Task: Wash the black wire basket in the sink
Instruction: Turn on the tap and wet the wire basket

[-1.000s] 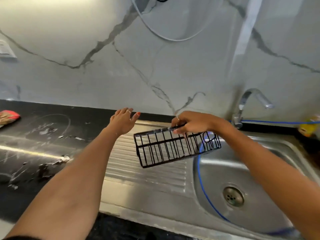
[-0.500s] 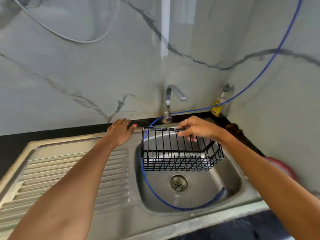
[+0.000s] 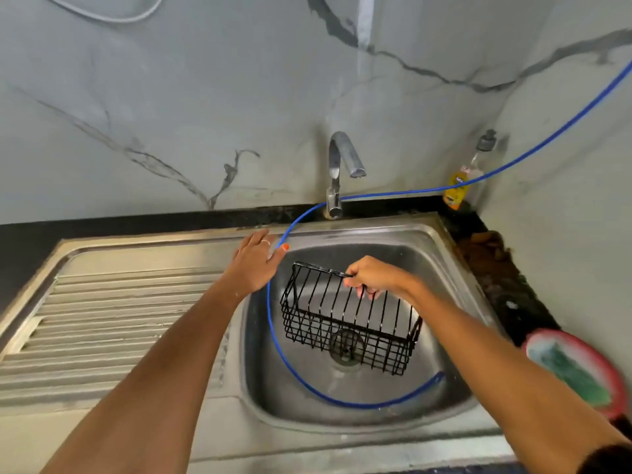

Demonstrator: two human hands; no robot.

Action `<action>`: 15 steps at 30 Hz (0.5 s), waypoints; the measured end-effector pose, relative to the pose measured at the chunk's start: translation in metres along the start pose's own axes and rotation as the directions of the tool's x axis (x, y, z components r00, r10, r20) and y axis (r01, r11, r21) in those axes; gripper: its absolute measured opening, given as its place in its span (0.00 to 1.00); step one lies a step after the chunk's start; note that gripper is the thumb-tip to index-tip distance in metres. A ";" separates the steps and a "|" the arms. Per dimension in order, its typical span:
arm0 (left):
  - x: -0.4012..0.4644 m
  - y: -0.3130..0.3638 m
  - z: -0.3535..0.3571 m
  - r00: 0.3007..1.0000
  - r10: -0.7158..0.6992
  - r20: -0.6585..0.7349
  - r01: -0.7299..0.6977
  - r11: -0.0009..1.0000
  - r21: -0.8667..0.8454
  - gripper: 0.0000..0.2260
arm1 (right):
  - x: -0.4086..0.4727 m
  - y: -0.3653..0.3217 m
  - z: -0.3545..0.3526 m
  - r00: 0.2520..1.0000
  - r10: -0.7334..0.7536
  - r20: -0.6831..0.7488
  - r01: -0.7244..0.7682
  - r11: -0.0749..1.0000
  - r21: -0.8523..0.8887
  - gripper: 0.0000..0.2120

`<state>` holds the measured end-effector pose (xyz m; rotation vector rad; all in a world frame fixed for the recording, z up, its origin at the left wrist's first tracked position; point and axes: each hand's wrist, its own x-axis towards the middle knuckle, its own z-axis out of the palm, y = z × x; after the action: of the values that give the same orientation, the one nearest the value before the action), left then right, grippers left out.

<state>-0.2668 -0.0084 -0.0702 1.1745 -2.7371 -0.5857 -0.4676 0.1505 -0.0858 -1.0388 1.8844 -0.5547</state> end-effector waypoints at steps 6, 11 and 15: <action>0.014 0.013 0.017 0.997 -0.045 -0.056 0.042 0.997 -0.058 0.22 | 0.034 0.045 0.006 0.987 0.052 0.153 -0.084 0.975 0.207 0.07; 0.025 0.032 0.038 0.999 -0.018 -0.044 0.015 0.996 -0.083 0.21 | 0.054 0.089 0.014 0.967 0.069 0.245 -0.152 0.929 0.338 0.07; 0.030 0.040 0.051 1.000 -0.011 -0.018 0.009 0.996 -0.090 0.22 | 0.068 0.110 0.015 0.962 0.094 0.258 -0.190 0.904 0.382 0.08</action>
<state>-0.3269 0.0110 -0.1036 1.1680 -2.6604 -0.6876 -0.5206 0.1546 -0.2047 -0.6546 1.5364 -0.6701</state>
